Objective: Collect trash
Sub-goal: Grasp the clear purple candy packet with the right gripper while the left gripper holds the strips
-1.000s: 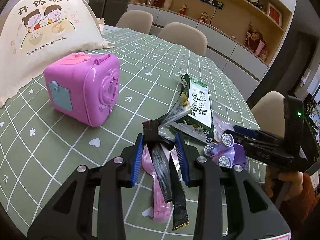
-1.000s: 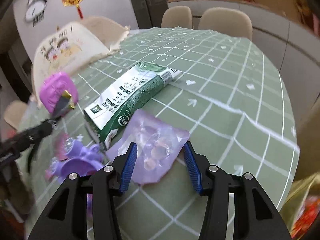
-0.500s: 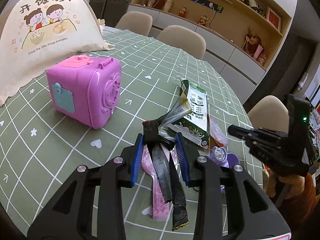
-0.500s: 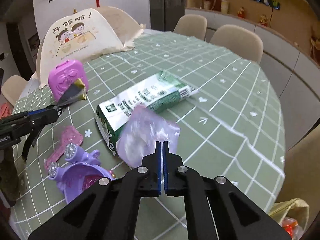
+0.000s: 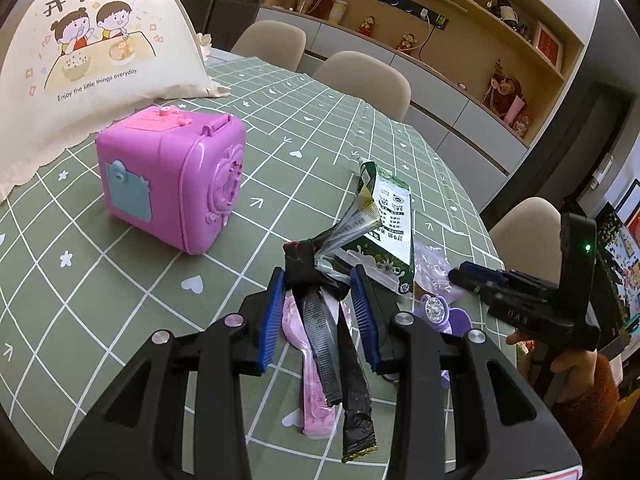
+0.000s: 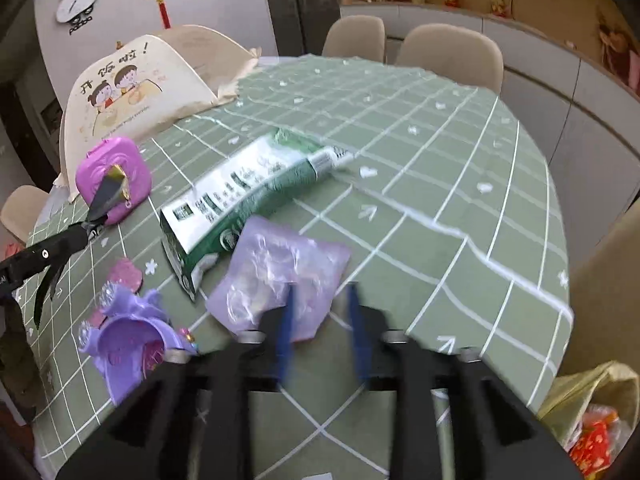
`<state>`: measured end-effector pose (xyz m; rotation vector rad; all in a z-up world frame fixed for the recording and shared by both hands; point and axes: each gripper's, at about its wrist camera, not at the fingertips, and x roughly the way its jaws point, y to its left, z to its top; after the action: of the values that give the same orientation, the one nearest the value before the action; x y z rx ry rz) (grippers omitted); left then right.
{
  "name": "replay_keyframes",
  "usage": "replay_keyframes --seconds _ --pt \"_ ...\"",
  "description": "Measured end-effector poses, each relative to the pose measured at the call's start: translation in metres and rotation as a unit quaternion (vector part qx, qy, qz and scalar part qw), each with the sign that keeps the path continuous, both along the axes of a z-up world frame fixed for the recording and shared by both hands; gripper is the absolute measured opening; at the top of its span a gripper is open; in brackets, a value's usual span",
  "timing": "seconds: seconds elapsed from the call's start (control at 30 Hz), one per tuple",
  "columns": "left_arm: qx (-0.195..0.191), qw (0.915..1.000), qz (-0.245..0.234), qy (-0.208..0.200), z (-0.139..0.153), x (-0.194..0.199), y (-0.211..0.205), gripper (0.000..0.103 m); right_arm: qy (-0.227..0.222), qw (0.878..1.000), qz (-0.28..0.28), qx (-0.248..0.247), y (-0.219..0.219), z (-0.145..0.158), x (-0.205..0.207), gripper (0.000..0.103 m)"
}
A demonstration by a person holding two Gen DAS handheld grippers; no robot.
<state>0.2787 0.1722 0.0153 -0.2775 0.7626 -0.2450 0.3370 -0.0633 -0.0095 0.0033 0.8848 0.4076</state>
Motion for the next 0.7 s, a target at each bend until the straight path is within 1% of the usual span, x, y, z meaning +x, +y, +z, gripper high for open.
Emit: replay_keyframes --seconds 0.07,0.2,0.27,0.3,0.33,0.37,0.4,0.43,0.5,0.57,0.7 --pt "0.001 1.0 0.001 0.002 -0.001 0.001 0.0 0.032 0.008 1.0 0.002 0.014 0.003 -0.003 0.0 0.045" --pt "0.0 1.0 0.005 0.007 -0.004 0.003 0.002 0.032 0.007 1.0 -0.013 0.002 0.013 -0.003 0.005 0.047" --pt "0.0 1.0 0.006 0.008 -0.004 0.004 0.003 0.032 0.012 1.0 -0.017 0.008 0.017 -0.003 0.009 0.054" --pt "0.0 0.9999 0.006 0.008 -0.004 0.004 0.003 0.032 0.014 1.0 -0.016 0.018 0.019 -0.003 0.011 0.063" --pt "0.0 0.9999 0.006 0.009 -0.004 0.005 0.003 0.032 0.012 0.999 -0.018 0.024 0.02 -0.003 0.012 0.067" --pt "-0.001 0.9999 0.006 0.009 -0.005 0.005 0.003 0.032 0.003 1.0 -0.02 0.019 0.023 -0.004 0.012 0.067" --pt "-0.001 0.9999 0.006 0.01 -0.005 0.005 0.003 0.032 -0.005 1.0 -0.016 0.003 0.028 -0.005 0.012 0.067" --pt "-0.002 0.9999 0.005 0.011 -0.005 0.005 0.003 0.032 -0.005 1.0 -0.012 -0.008 0.031 -0.005 0.013 0.067" --pt "-0.002 0.9999 0.005 0.012 -0.006 0.005 0.003 0.032 -0.012 0.999 0.01 -0.044 0.039 -0.006 0.014 0.067" --pt "-0.003 0.9999 0.005 0.013 -0.006 0.005 0.003 0.032 -0.01 0.999 0.025 -0.045 0.038 -0.006 0.017 0.067" --pt "-0.005 0.9999 0.004 0.014 -0.006 0.005 0.003 0.032 0.0 0.996 0.055 -0.064 0.039 -0.005 0.023 0.067"
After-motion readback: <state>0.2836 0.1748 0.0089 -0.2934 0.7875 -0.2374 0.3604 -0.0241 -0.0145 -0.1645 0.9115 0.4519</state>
